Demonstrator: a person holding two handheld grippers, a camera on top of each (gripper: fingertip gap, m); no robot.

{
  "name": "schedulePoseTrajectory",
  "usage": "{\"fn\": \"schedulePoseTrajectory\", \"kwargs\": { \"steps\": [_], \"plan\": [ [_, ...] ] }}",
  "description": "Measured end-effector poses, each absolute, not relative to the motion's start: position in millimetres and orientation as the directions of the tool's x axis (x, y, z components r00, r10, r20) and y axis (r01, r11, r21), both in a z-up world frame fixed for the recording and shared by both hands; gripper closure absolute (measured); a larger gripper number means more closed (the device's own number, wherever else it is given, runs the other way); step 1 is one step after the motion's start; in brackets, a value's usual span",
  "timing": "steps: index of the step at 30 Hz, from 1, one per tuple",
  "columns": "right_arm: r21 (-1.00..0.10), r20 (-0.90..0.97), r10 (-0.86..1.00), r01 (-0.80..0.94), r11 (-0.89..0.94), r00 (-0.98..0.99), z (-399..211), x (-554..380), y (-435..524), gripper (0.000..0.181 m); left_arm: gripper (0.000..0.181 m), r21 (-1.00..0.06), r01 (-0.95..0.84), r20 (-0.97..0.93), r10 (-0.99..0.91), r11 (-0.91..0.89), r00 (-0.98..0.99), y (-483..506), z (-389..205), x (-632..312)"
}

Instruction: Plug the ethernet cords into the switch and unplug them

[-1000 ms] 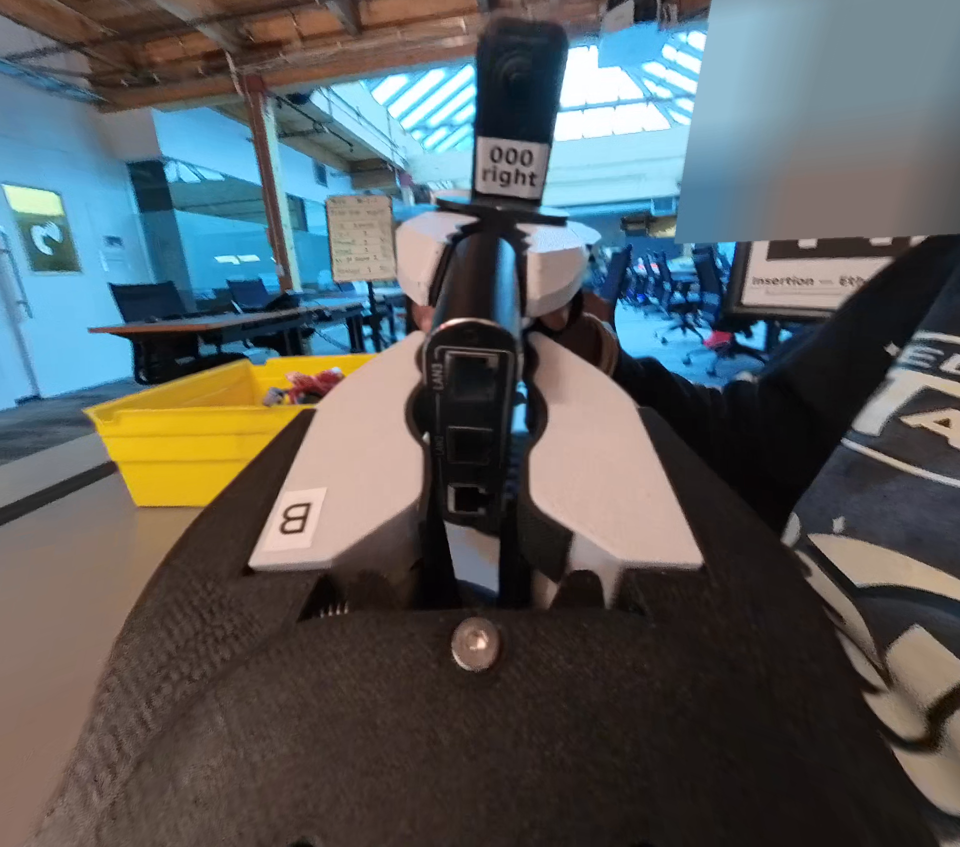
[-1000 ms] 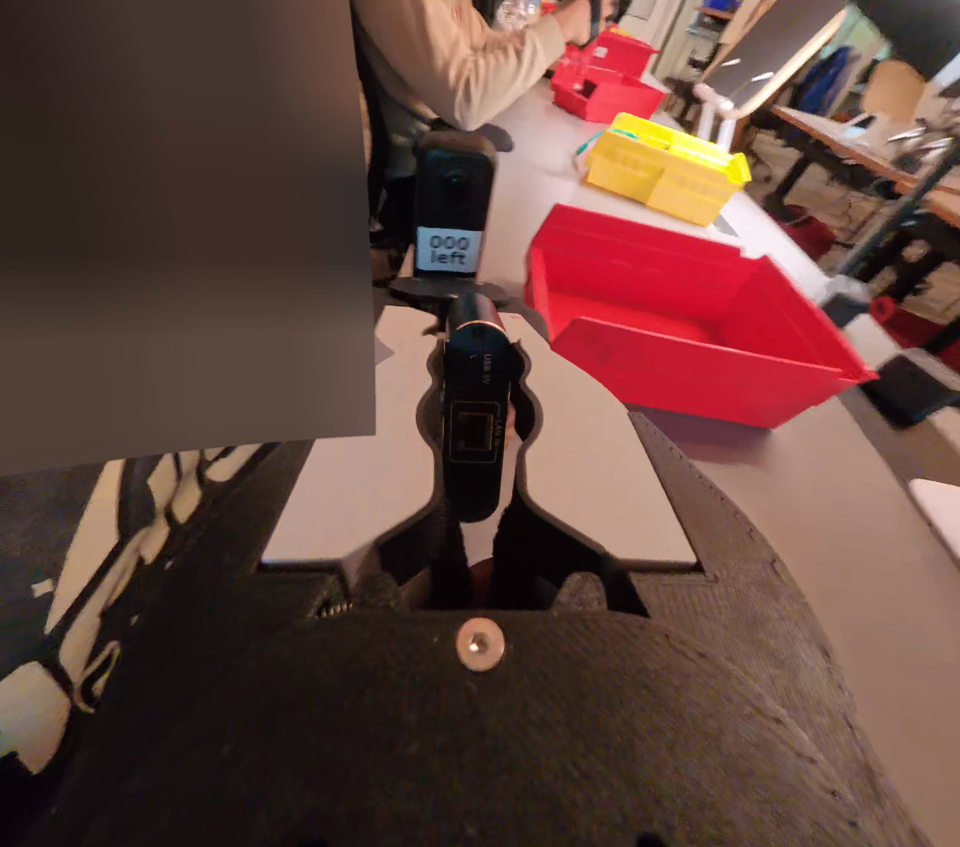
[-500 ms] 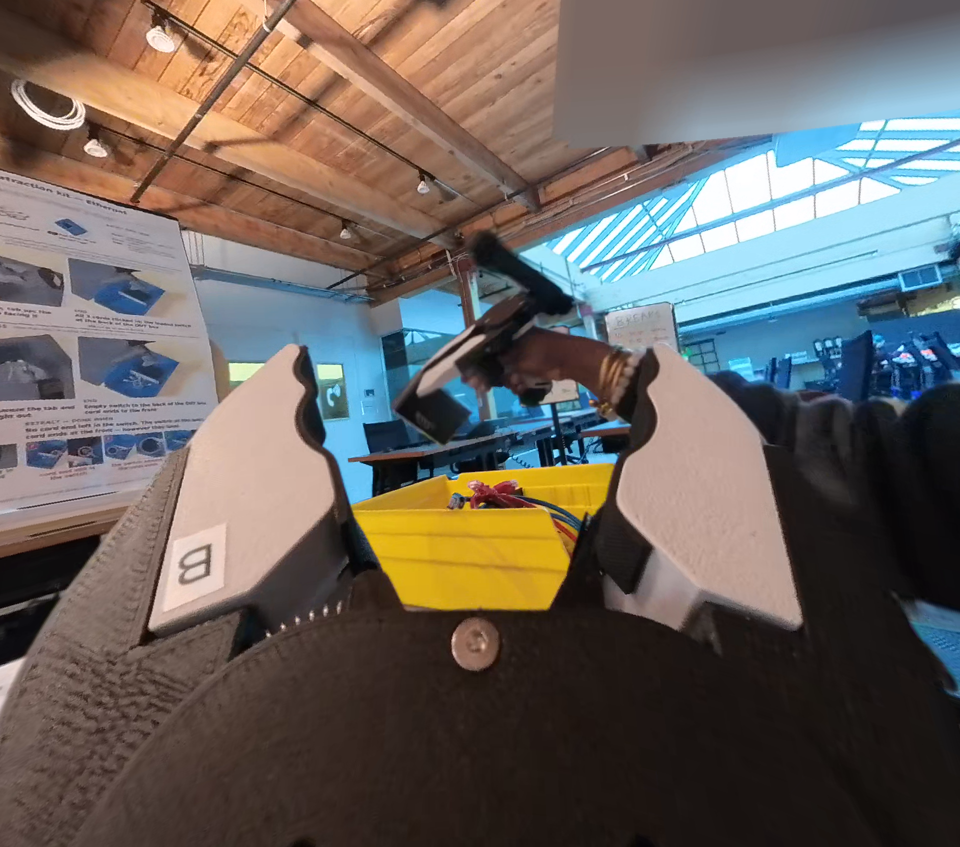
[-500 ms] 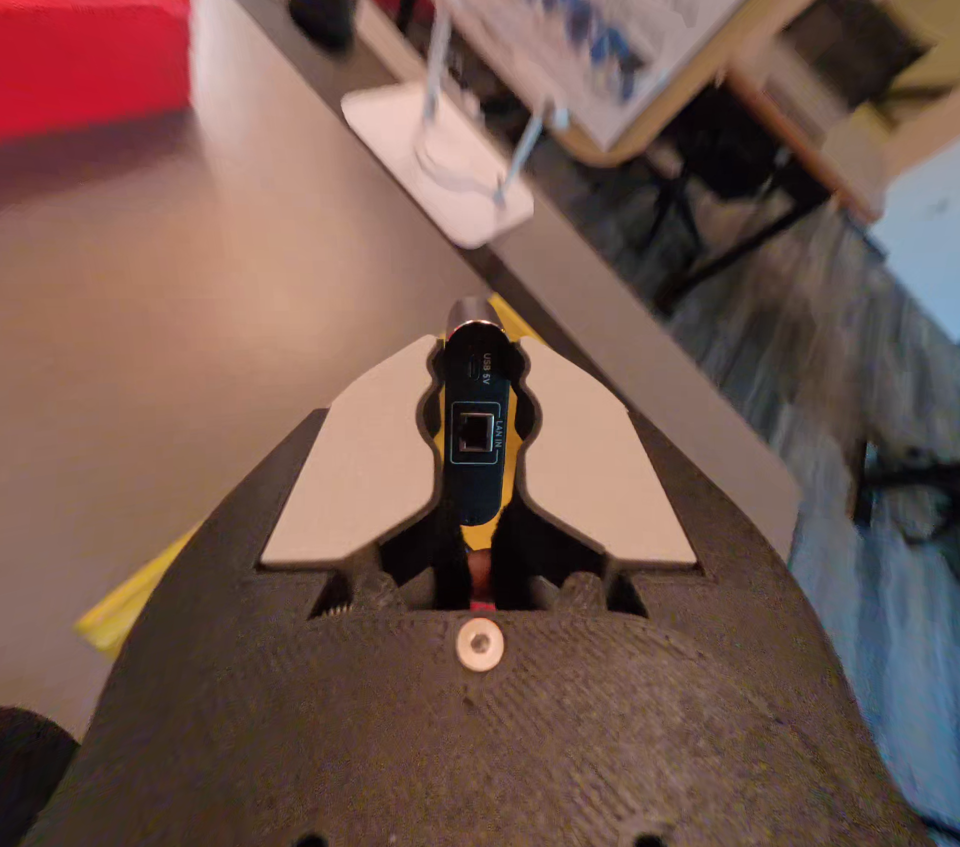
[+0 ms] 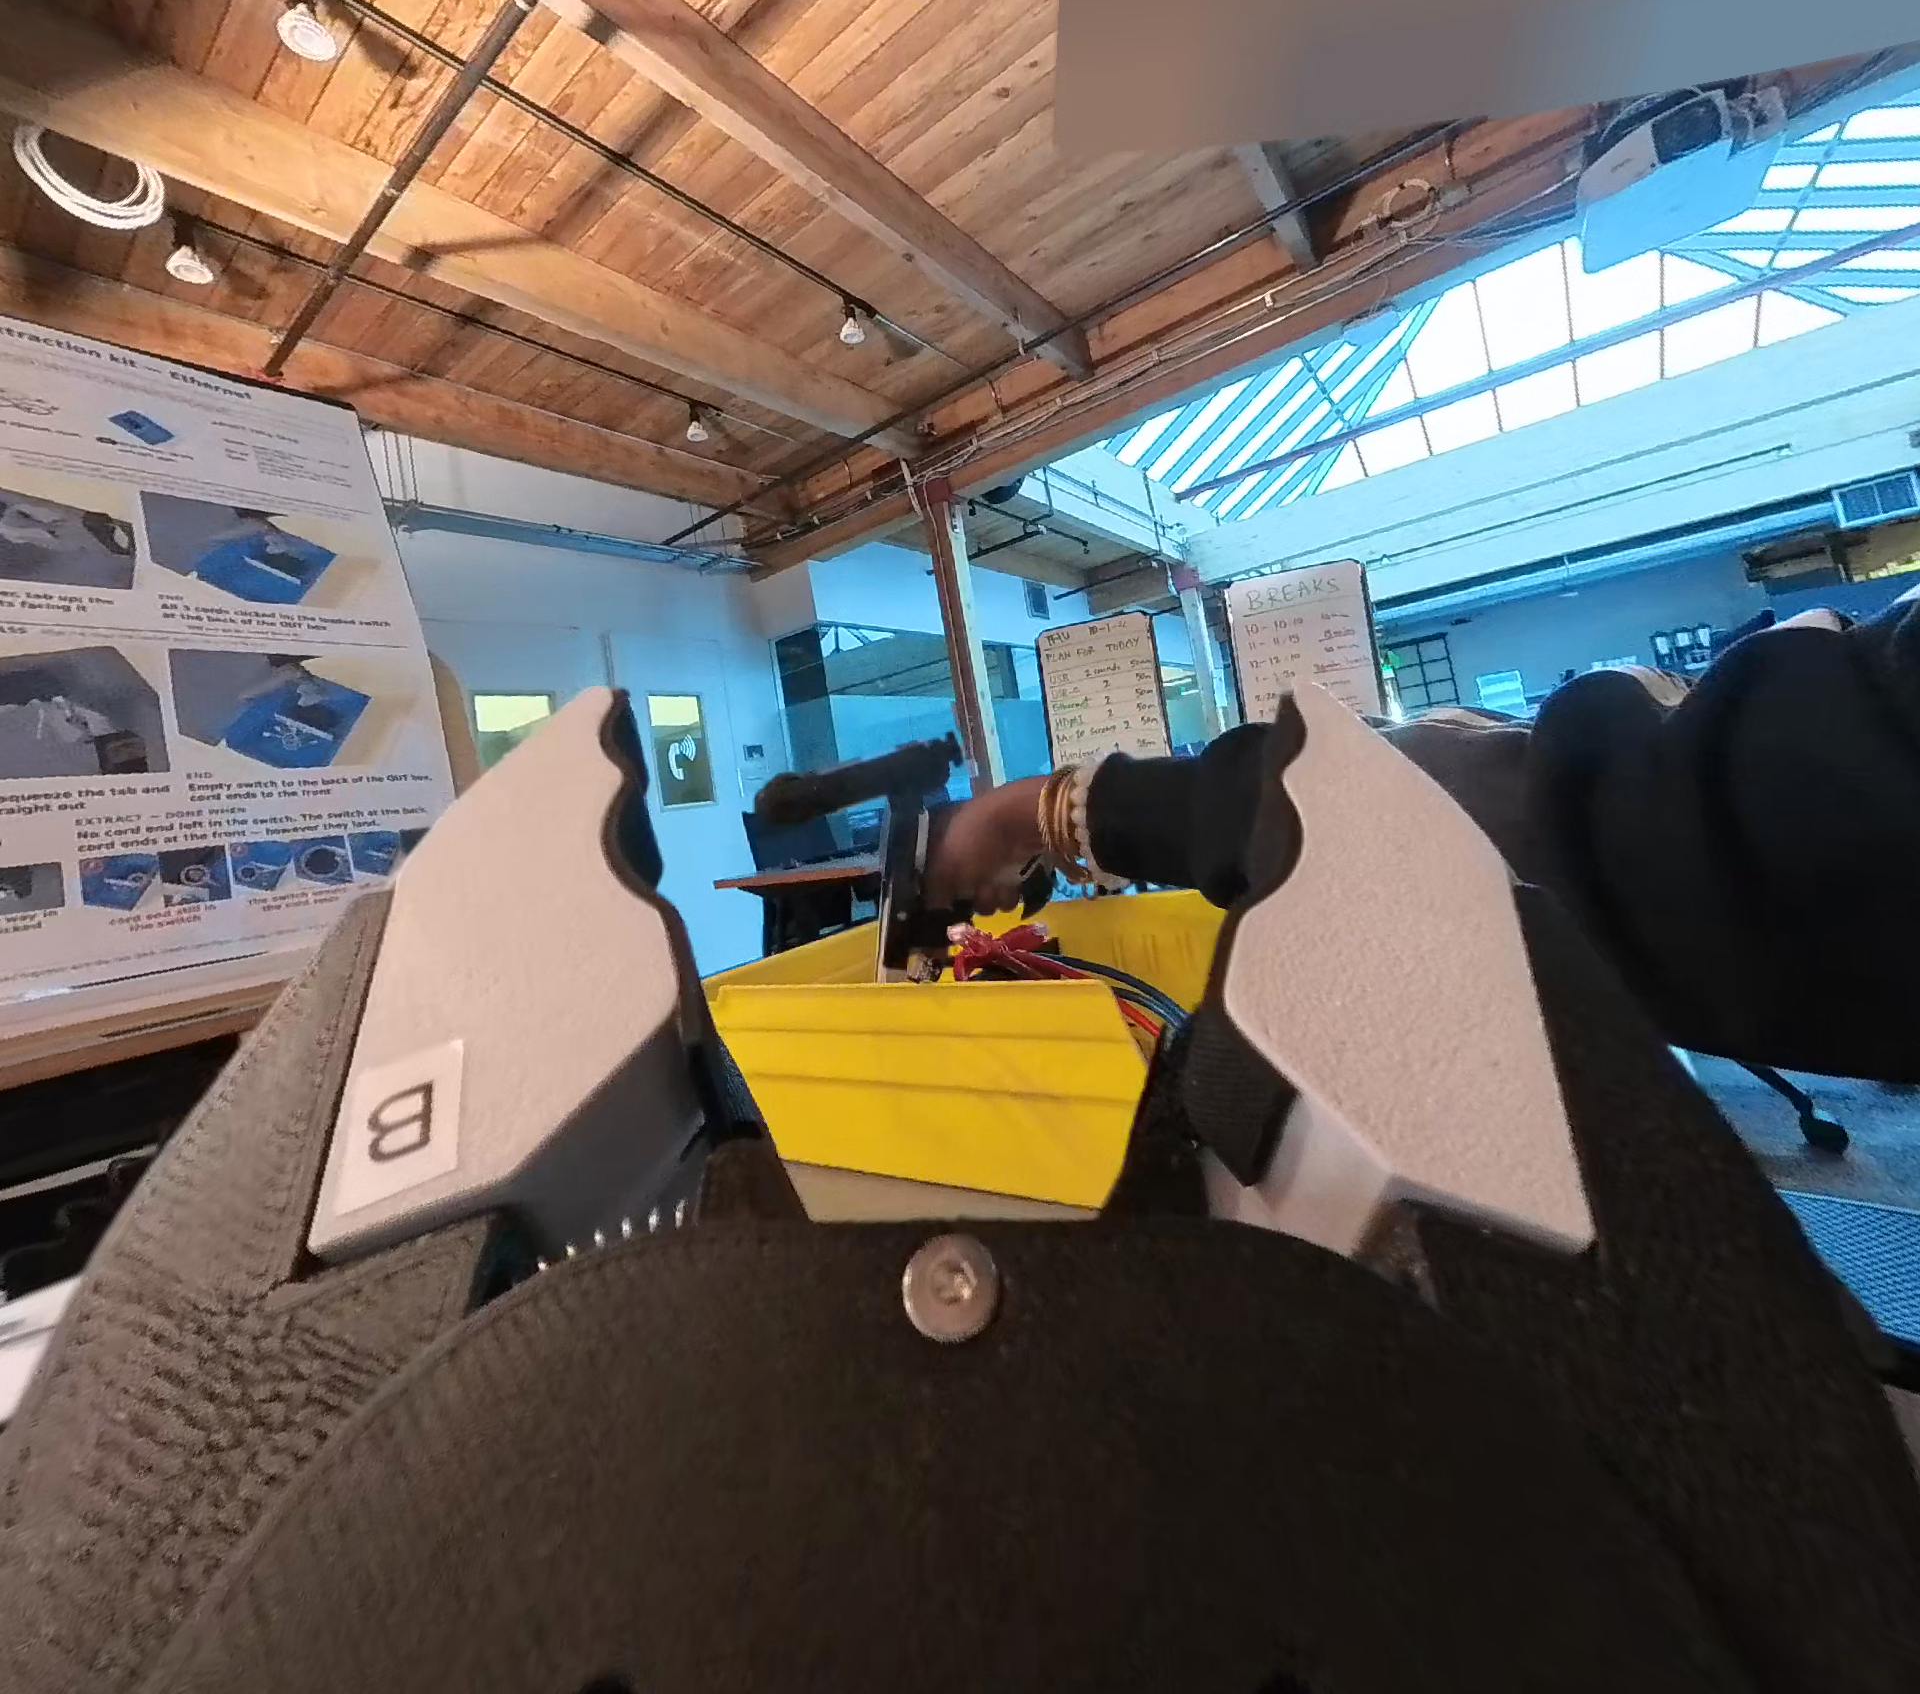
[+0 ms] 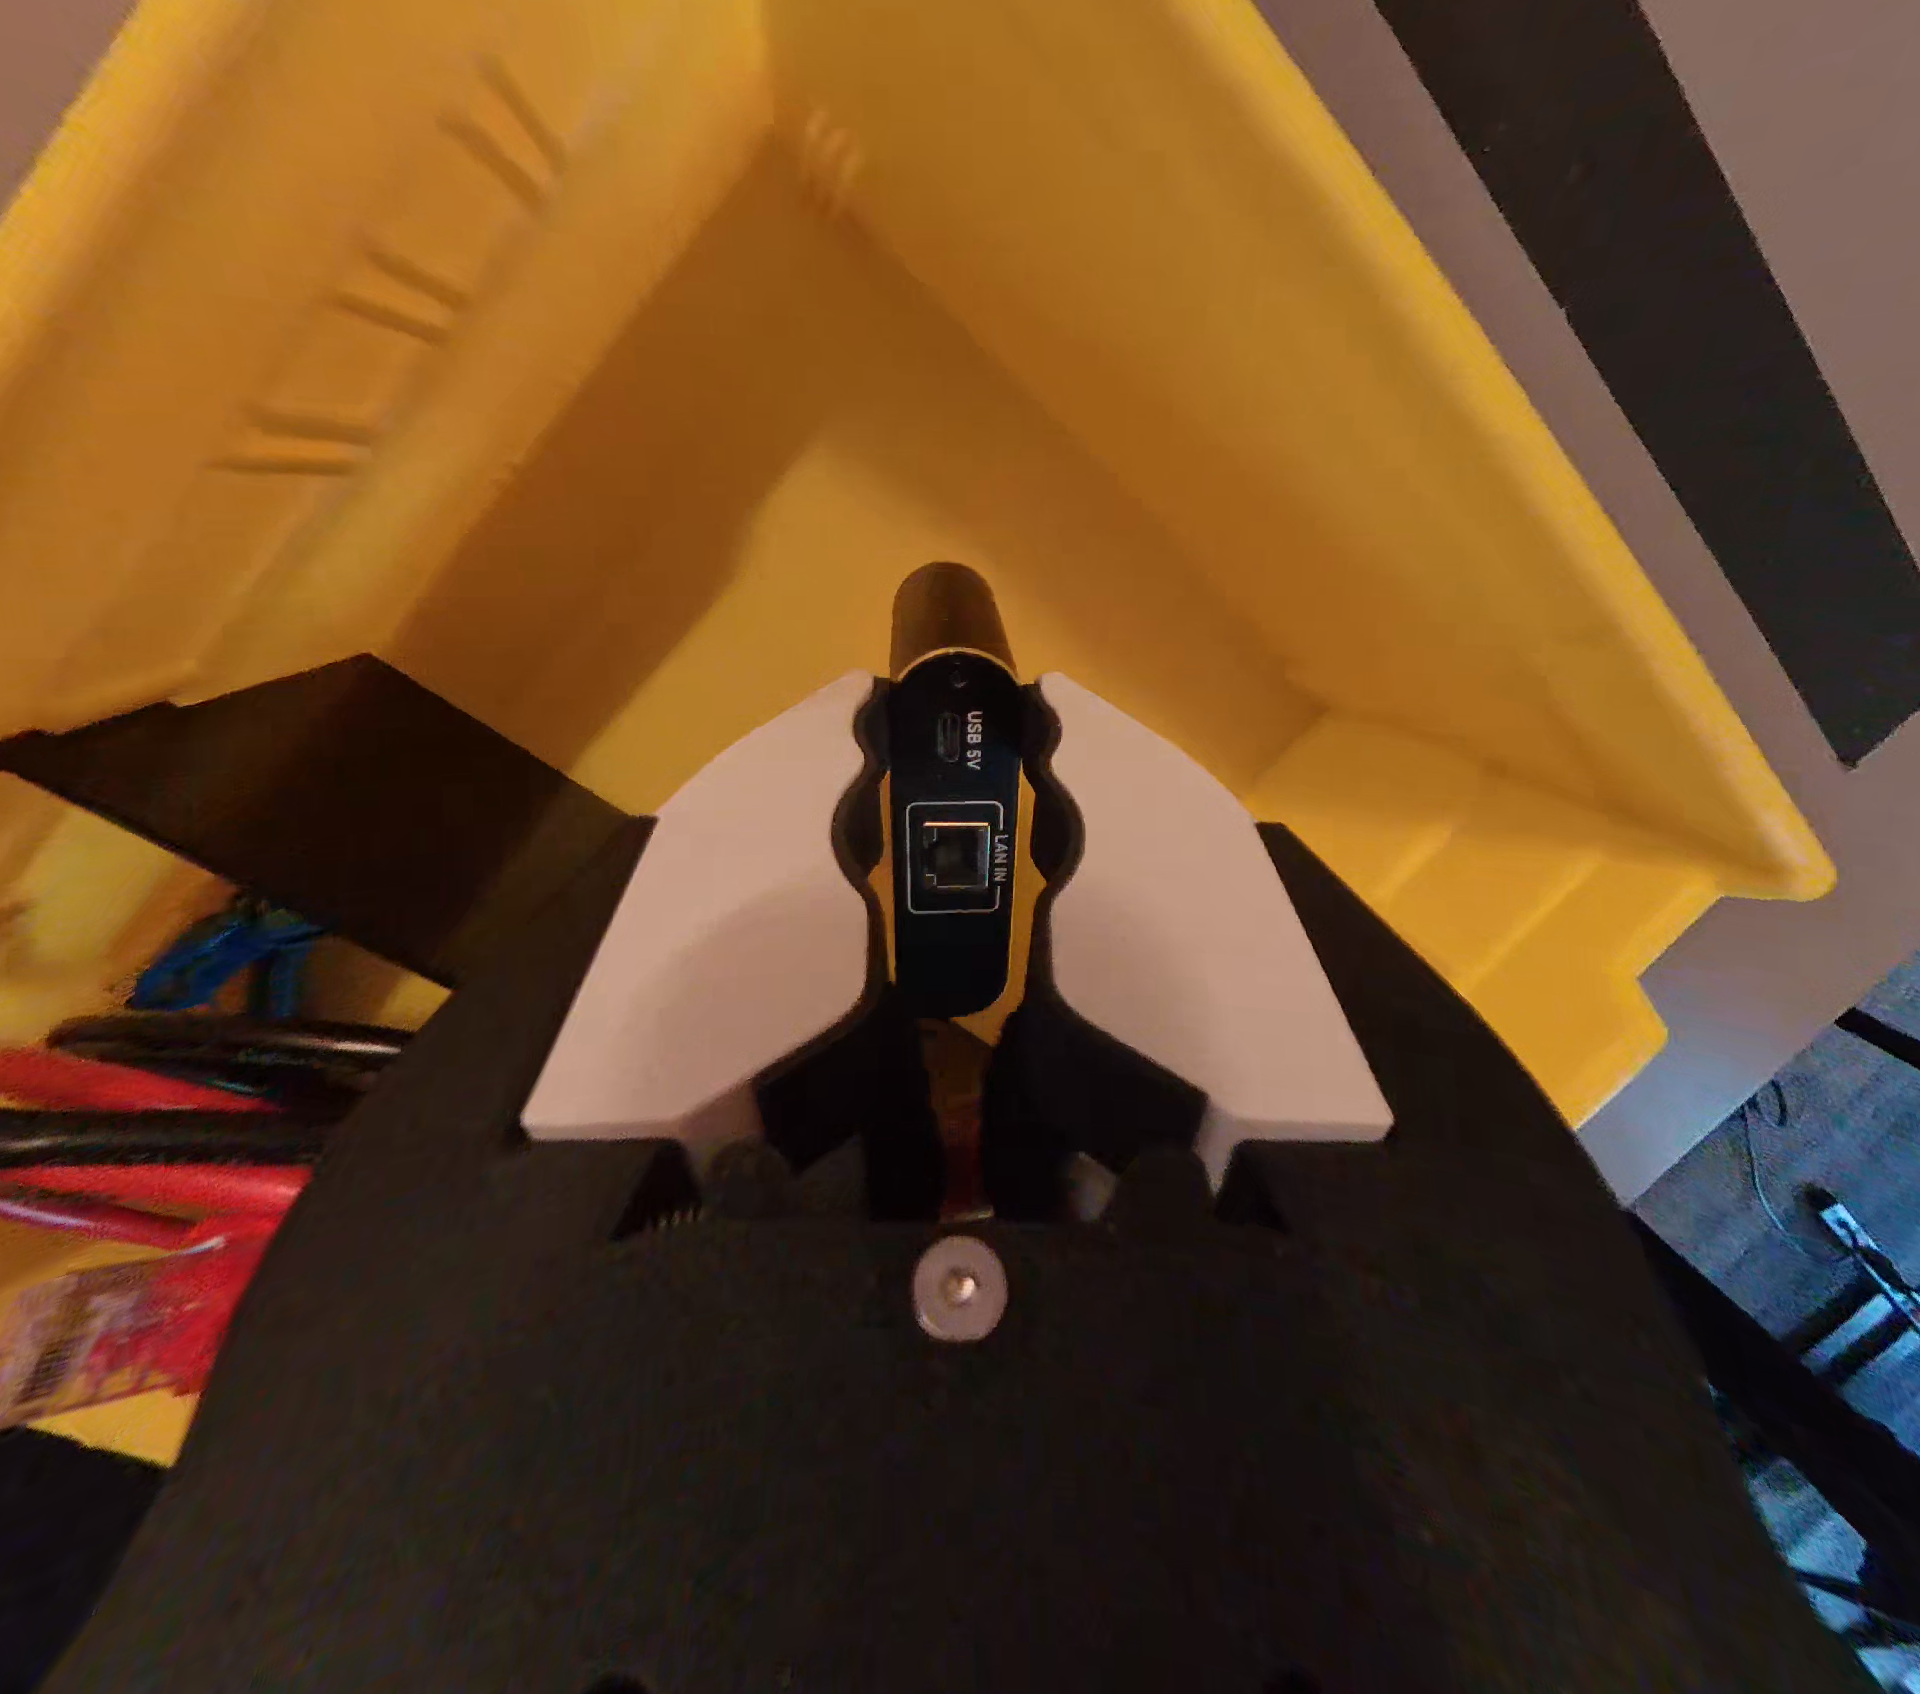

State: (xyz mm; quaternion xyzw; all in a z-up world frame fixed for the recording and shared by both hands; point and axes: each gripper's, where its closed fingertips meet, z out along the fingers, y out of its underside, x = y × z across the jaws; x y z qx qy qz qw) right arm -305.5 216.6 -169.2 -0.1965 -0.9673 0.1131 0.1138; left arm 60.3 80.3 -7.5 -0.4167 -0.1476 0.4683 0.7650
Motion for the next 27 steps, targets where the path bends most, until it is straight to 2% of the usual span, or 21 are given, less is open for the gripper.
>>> {"fn": "schedulePoseTrajectory", "kwargs": {
  "steps": [3,7,11,14,17,21,22,24,27],
  "plan": [
    [-0.377,0.209,0.43,0.333,0.864,-0.879,-154.7,-311.0,209.6,0.153,0.069,-0.778,-0.59,-0.164,0.837,0.215,0.522,81.3,-8.0,60.3],
    [-0.601,0.249,0.483,0.257,0.757,-0.84,-104.2,-301.9,197.1,0.125,0.07,-0.781,-0.588,-0.168,0.837,0.209,0.521,82.2,-8.8,59.9],
    [-0.857,0.175,0.491,0.113,0.503,-0.854,-41.5,-243.1,181.9,0.105,0.07,-0.786,-0.585,-0.173,0.838,0.199,0.518,82.9,-9.8,58.9],
    [-0.955,0.127,0.405,-0.001,0.298,-0.905,-20.4,-172.9,178.8,0.097,0.07,-0.785,-0.588,-0.176,0.839,0.196,0.515,83.3,-9.8,59.0],
    [-0.931,0.138,0.354,0.001,0.364,-0.925,-55.6,-120.5,188.5,0.098,0.071,-0.788,-0.586,-0.179,0.839,0.191,0.514,84.2,-10.5,58.5],
    [-0.809,0.187,0.341,0.052,0.585,-0.921,-126.3,-89.3,202.4,0.121,0.071,-0.795,-0.59,-0.214,0.843,0.144,0.493,88.1,-13.8,56.4],
    [-0.773,0.221,0.324,0.037,0.633,-0.92,-136.5,-87.1,201.8,0.129,0.071,-0.797,-0.589,-0.223,0.842,0.132,0.491,89.6,-14.9,55.9],
    [-0.699,0.333,0.281,-0.035,0.714,-0.9,-146.9,-89.0,199.2,0.155,0.071,-0.798,-0.592,-0.24,0.84,0.114,0.486,91.9,-16.2,56.2],
    [-0.657,0.449,0.227,-0.146,0.74,-0.864,-146.4,-91.7,182.5,0.156,0.072,-0.8,-0.592,-0.249,0.839,0.104,0.484,93.3,-17.3,55.7]
  ]
}}
